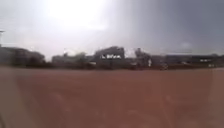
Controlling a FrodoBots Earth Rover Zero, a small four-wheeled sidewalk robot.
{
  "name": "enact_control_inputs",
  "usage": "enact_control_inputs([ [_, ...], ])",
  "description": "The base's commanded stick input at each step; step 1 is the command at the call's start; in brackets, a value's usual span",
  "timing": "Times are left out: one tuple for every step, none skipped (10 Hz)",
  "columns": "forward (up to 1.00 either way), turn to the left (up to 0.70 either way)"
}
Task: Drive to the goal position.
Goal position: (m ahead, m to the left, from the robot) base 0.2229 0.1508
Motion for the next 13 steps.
enact_control_inputs([
  [0.7, 0.0],
  [0.7, 0.0],
  [0.7, 0.0],
  [0.7, 0.0],
  [0.7, 0.0],
  [0.7, 0.0],
  [0.7, 0.0],
  [0.7, 0.0],
  [0.7, 0.0],
  [0.7, 0.0],
  [0.7, 0.0],
  [0.7, 0.0],
  [0.7, 0.0],
])
